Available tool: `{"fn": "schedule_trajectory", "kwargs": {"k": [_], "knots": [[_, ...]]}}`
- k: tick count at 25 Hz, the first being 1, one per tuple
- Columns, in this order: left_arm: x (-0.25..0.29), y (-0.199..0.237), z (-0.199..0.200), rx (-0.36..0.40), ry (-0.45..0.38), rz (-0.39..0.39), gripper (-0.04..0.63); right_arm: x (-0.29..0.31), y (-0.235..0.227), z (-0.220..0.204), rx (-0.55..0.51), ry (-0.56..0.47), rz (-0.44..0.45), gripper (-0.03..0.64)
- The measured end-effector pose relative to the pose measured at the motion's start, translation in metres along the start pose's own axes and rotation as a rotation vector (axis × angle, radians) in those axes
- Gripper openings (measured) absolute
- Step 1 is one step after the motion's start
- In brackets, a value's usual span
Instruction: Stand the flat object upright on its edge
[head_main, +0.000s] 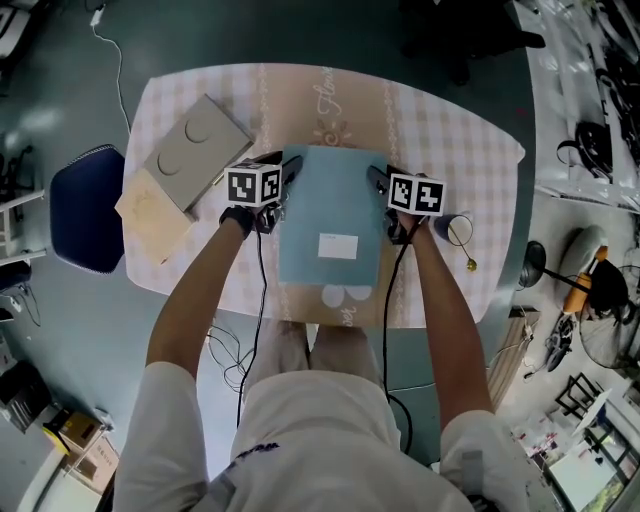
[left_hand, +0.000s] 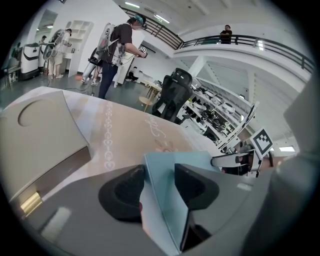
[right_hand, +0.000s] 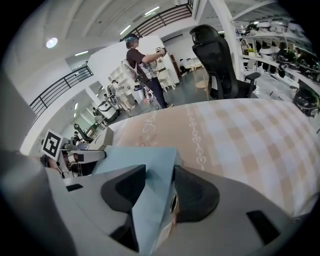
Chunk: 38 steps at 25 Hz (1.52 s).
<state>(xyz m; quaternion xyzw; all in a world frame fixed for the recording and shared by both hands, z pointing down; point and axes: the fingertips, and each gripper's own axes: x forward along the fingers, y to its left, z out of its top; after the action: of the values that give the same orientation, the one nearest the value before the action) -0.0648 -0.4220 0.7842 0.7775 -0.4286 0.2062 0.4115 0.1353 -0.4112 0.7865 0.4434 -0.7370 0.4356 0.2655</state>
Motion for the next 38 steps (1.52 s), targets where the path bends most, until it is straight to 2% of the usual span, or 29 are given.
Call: {"fn": "schedule_trajectory", "kwargs": {"k": [6, 20, 27, 38], "knots": [[-0.037, -0.024, -0.004, 0.021, 0.028, -0.012, 0.178, -0.038, 0.019, -0.017, -0.018, -0.004, 0.021, 0.175], [-0.127, -0.083, 0.007, 0.120, -0.136, -0.034, 0.164, -0.136, 0.072, -0.025, -0.100, -0.186, -0.044, 0.164], [-0.150, -0.103, -0.003, 0.189, -0.151, -0.047, 0.164, -0.163, 0.082, -0.041, -0.085, -0.231, -0.071, 0.161], [-0.171, -0.117, -0.005, 0.180, -0.188, -0.033, 0.163, -0.183, 0.091, -0.042, -0.103, -0.278, -0.073, 0.160]]}}
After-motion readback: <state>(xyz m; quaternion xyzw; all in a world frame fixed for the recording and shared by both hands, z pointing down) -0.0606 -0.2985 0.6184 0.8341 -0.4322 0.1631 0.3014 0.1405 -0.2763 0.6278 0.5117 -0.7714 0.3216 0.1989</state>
